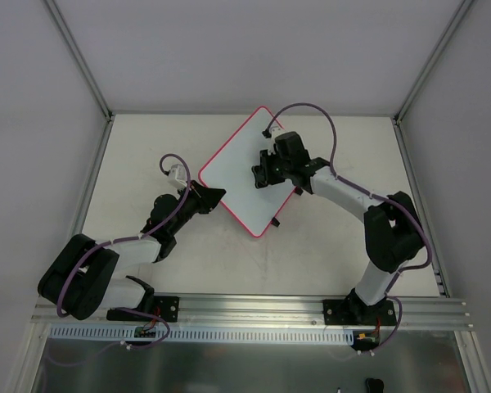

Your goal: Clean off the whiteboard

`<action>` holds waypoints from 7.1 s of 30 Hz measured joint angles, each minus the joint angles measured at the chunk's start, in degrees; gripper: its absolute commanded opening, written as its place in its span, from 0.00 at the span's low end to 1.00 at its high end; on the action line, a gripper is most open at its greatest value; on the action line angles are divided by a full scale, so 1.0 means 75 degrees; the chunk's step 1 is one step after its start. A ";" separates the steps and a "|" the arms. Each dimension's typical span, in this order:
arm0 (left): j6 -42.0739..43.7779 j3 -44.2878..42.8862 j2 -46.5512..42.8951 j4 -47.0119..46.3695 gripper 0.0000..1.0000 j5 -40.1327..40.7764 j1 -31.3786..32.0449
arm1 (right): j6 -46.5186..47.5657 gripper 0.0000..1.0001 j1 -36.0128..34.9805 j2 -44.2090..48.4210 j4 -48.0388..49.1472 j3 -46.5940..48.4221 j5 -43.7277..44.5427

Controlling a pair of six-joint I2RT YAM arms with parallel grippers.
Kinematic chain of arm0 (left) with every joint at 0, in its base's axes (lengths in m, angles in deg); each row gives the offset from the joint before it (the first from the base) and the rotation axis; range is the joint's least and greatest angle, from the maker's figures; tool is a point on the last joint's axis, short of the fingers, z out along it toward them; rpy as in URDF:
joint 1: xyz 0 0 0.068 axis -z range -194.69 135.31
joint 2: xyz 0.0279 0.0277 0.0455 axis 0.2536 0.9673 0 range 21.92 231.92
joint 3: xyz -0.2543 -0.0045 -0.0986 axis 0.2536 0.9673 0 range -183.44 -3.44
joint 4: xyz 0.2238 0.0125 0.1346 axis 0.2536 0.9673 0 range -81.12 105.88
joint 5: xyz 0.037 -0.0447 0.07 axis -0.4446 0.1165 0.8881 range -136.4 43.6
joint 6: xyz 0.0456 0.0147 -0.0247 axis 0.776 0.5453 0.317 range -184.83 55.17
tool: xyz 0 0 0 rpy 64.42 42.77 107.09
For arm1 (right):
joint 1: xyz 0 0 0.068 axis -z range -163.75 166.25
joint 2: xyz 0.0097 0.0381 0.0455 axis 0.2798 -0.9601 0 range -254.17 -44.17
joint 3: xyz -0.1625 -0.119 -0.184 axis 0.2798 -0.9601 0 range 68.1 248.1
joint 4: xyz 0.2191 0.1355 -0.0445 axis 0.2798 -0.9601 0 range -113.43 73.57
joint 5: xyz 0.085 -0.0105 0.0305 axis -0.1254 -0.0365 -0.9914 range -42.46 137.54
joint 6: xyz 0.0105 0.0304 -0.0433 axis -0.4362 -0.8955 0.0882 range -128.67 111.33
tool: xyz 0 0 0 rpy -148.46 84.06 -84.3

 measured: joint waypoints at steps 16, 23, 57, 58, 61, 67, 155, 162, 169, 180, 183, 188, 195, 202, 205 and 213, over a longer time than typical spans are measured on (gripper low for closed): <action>-0.0006 0.0000 0.0026 0.0017 0.00 0.0029 -0.0047 | -0.0845 0.00 -0.1515 0.0554 0.0149 -0.0647 0.0708; -0.0006 0.0000 0.0026 0.0009 0.00 0.0020 -0.0047 | -0.1186 0.00 -0.1274 0.0560 0.0157 -0.0694 0.0361; 0.0006 0.0000 0.0029 -0.0125 0.00 -0.0111 -0.0026 | -0.0895 0.00 0.2055 -0.1131 -0.2078 0.1236 -0.0877; 0.0006 0.0000 0.0029 -0.0128 0.00 -0.0114 -0.0026 | -0.0866 0.00 0.2098 -0.1183 -0.2142 0.1352 -0.0866; 0.0006 0.0000 0.0032 -0.0137 0.00 -0.0125 -0.0026 | -0.0807 0.00 0.2159 -0.1244 -0.2145 0.1533 -0.0868; 0.0003 0.0000 0.0070 -0.0192 0.00 -0.0163 -0.0029 | -0.0813 0.00 0.1883 -0.1035 -0.1842 0.1061 -0.0769; 0.0032 0.0000 0.0067 -0.0245 0.00 -0.0210 -0.0026 | -0.3780 0.00 -0.0618 0.0507 -0.3311 -0.0353 0.2384; 0.0032 0.0000 0.0067 -0.0245 0.00 -0.0216 -0.0026 | -0.3727 0.00 -0.1195 0.0408 -0.3174 0.0134 0.2101; 0.0032 0.0000 0.0067 -0.0236 0.00 -0.0207 -0.0029 | -0.3529 0.00 -0.1507 0.0079 -0.3089 0.0621 0.1903; 0.0032 0.0000 0.0067 -0.0239 0.00 -0.0210 -0.0029 | -0.3445 0.00 -0.1553 0.0079 -0.3002 0.0720 0.1816; 0.0032 0.0000 0.0067 -0.0236 0.00 -0.0210 -0.0029 | -0.3456 0.00 -0.1472 0.0079 -0.2908 0.0629 0.1743; 0.0032 0.0000 0.0067 -0.0230 0.00 -0.0207 -0.0029 | -0.3459 0.00 -0.1250 0.0076 -0.2789 0.0466 0.1588; 0.0032 0.0000 0.0067 -0.0221 0.00 -0.0204 -0.0029 | -0.3450 0.00 -0.0930 -0.0006 -0.2789 0.0408 0.1454; 0.0032 0.0000 0.0067 -0.0221 0.00 -0.0204 -0.0029 | -0.3450 0.00 -0.0898 -0.0006 -0.2763 0.0385 0.1408; 0.0032 0.0000 0.0067 -0.0221 0.00 -0.0204 -0.0029 | -0.3450 0.00 -0.0933 -0.0006 -0.2760 0.0385 0.1387; 0.0029 0.0000 0.0067 -0.0219 0.00 -0.0169 -0.0035 | -0.3410 0.00 -0.1207 -0.0189 -0.3048 0.0851 0.1492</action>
